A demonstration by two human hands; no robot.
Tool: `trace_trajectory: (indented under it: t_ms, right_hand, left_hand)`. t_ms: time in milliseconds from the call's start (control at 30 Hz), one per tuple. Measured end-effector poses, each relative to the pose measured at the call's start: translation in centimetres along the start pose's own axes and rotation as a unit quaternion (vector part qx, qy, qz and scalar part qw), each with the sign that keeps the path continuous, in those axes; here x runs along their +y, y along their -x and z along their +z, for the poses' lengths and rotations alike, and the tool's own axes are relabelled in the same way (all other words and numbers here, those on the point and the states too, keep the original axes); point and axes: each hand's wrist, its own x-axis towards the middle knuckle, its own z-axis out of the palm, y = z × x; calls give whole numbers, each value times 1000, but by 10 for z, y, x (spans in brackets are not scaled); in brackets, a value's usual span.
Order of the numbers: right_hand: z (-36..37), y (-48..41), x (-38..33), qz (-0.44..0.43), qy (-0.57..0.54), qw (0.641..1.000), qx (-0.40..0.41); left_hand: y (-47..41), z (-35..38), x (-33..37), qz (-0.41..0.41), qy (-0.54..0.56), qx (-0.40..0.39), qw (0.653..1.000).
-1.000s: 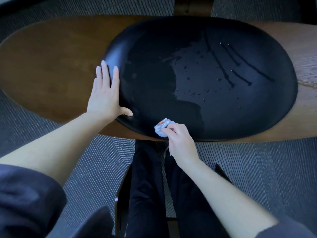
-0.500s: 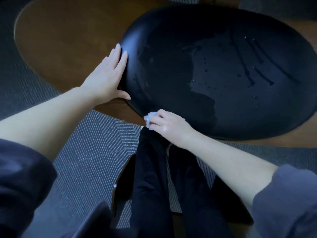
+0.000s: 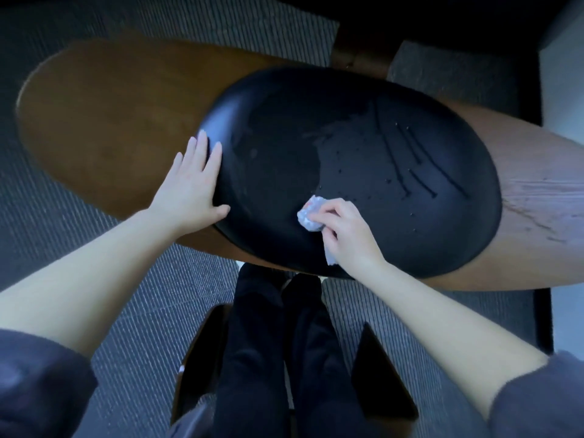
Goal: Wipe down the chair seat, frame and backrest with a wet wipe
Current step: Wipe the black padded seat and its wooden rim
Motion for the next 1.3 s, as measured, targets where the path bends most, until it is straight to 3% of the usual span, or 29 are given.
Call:
trace_trajectory:
  t_ms: [133,333,533,700,800,967,1000,1067,1133,1200,1300]
  right_hand:
    - [-4,-33,-6,108,-39,992,41]
    - [-35,-30,22,136,-18,990,22]
    - [-53,-67,28,17,-25,997,-65]
    - [-62,-131,31,-97,-13,990,-101]
    - [-58,-171,16,-73,-17,994,-77]
    - [-19,-218,-16,58,-53,997,14]
    - [-5,-212,-24,53,-57,997,14]
    - [21,-180,-35,-57,-57,997,2]
    - [35,-150,-28,-229,-36,970,-74]
    - [33,-160,-16,-322,4,942,-95]
    - [38,-187,-30,-188,-22,982,10]
  left_hand:
    - [-19,-7,23,41,-22,11,999]
    - [-33,-4,59,16,-44,-14,999]
    - [-19,14,74,-109,-47,31,992]
    - [-9,42,91,-246,5,83,966]
    - [-8,53,94,-298,55,119,946]
    - [4,86,101,-361,141,193,901]
    - [3,91,102,-361,185,208,890]
    - [6,99,98,-346,269,235,868]
    - [14,103,93,-319,226,243,888]
    - [23,107,86,-288,154,226,918]
    - [32,112,79,-262,100,198,939]
